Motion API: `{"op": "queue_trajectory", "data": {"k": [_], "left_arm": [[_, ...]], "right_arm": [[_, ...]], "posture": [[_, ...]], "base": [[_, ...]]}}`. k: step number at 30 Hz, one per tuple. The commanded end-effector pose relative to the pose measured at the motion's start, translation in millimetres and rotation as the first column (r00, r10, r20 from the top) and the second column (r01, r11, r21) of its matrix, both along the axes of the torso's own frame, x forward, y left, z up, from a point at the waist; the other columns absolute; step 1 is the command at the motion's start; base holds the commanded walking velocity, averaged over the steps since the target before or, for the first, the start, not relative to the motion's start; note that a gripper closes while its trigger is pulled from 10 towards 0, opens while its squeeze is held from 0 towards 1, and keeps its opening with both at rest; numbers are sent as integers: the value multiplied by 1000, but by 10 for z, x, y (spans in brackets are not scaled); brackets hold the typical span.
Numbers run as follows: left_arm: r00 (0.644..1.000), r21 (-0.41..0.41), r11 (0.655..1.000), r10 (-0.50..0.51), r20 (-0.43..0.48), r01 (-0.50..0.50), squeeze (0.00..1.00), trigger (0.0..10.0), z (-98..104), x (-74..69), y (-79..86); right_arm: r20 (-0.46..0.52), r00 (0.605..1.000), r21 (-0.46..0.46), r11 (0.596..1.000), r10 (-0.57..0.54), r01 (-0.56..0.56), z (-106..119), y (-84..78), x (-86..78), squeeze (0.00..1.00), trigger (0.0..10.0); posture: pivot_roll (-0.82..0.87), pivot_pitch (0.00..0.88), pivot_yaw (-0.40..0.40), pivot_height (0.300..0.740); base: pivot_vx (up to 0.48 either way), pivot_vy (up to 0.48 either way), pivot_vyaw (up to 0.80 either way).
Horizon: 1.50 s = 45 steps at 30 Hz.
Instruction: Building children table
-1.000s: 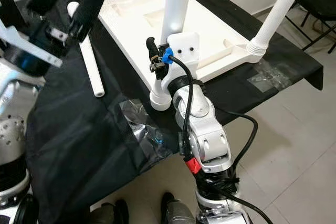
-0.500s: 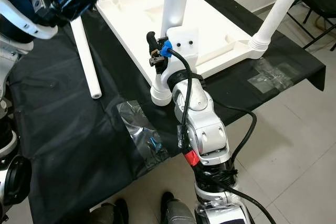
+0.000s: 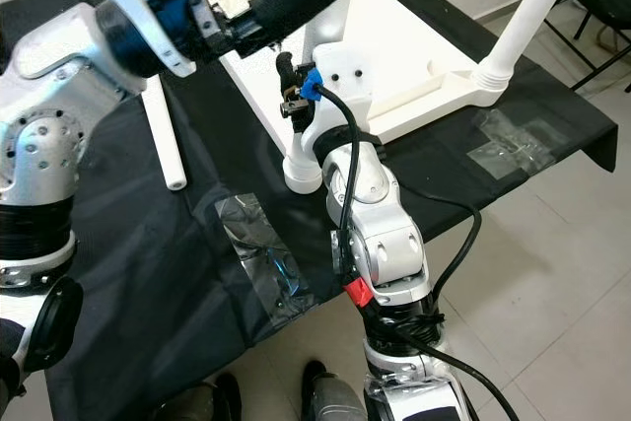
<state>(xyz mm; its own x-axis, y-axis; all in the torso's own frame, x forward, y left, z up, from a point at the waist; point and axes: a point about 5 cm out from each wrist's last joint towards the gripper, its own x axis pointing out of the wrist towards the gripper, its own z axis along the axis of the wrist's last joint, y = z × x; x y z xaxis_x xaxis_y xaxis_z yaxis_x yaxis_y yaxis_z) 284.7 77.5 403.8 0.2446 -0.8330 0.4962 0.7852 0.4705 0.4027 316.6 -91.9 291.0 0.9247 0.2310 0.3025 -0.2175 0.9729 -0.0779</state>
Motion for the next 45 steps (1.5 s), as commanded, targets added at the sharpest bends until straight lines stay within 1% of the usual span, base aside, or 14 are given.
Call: {"op": "queue_trajectory", "data": {"k": [1, 11, 17, 20, 24, 27, 32, 38, 39, 41, 42, 43, 44, 45], "left_arm": [[1000, 3, 1000, -3, 19, 3, 0, 10000, -33, -2, 41], [1000, 11, 1000, -1, 20, 0, 0, 10000, -118, 23, 95], [1000, 11, 1000, 22, 17, -22, 0, 10000, -120, 77, -16], [1000, 11, 1000, 22, 17, -22, 0, 10000, -120, 77, -16], [1000, -3, 1000, 4, 17, -4, 0, 10000, -56, 194, -83], [1000, 4, 1000, -14, 28, 14, 0, 10000, 43, 191, -131], [997, 18, 999, -51, 58, 50, 0, 10000, 160, 94, -195], [995, 20, 998, -67, 75, 65, 0, 10000, 156, 73, -204], [995, 28, 998, -66, 74, 64, 0, 9608, 127, 83, -203], [995, 34, 997, -68, 75, 65, 0, 9608, 111, 98, -204], [995, 44, 997, -65, 74, 62, 0, 1137, 86, 111, -205], [995, 44, 997, -65, 74, 62, 0, 1137, 86, 111, -205], [995, 53, 997, -64, 70, 61, 0, 0, 65, 114, -205], [995, 53, 997, -64, 70, 61, 0, 0, 65, 114, -205]], "right_arm": [[-208, 972, -41, 994, -109, 103, -428, -156, 141, 0, 10000], [-209, 972, -41, 994, -108, 101, -426, -168, 149, 0, 10000], [-210, 972, -41, 995, -102, 96, -429, -166, 151, 0, 10000], [-210, 972, -41, 995, -102, 96, -429, -166, 151, 0, 10000], [-210, 973, -39, 995, -96, 89, -433, -146, 144, 0, 10000], [-210, 973, -38, 995, -94, 88, -434, -142, 144, 0, 10000], [-213, 972, -38, 995, -94, 88, -439, -141, 148, 0, 10000], [-214, 972, -36, 996, -92, 86, -438, -135, 152, 0, 10000], [-214, 972, -34, 996, -92, 86, -437, -133, 151, 0, 10000], [-214, 973, -33, 996, -91, 86, -437, -132, 151, 0, 10000], [-215, 972, -32, 996, -91, 86, -437, -130, 150, 0, 10000], [-215, 972, -32, 996, -91, 86, -437, -130, 150, 0, 10000], [-215, 972, -32, 996, -92, 87, -437, -129, 148, 0, 10000], [-215, 972, -32, 996, -92, 87, -437, -129, 148, 0, 10000]], "posture": [[-16, 310, -30, 740], [-13, 309, -30, 740], [-15, 304, -30, 740], [-15, 304, -30, 740], [-15, 302, -27, 740], [-15, 301, -26, 740], [-12, 300, -28, 740], [-12, 301, -25, 740], [-12, 303, -24, 740], [-12, 303, -24, 740], [-13, 305, -23, 740], [-13, 305, -23, 740], [-13, 304, -21, 740], [-13, 304, -21, 740]], "base": [[0, 0, 0], [0, 0, 0], [0, 0, 0], [0, 0, 0], [0, 0, 0], [0, 0, 0], [0, 0, 0], [0, 0, 0], [0, 0, 0], [0, 0, 0], [0, 0, 0], [0, 0, 0], [0, 0, 0], [0, 0, 0]]}}
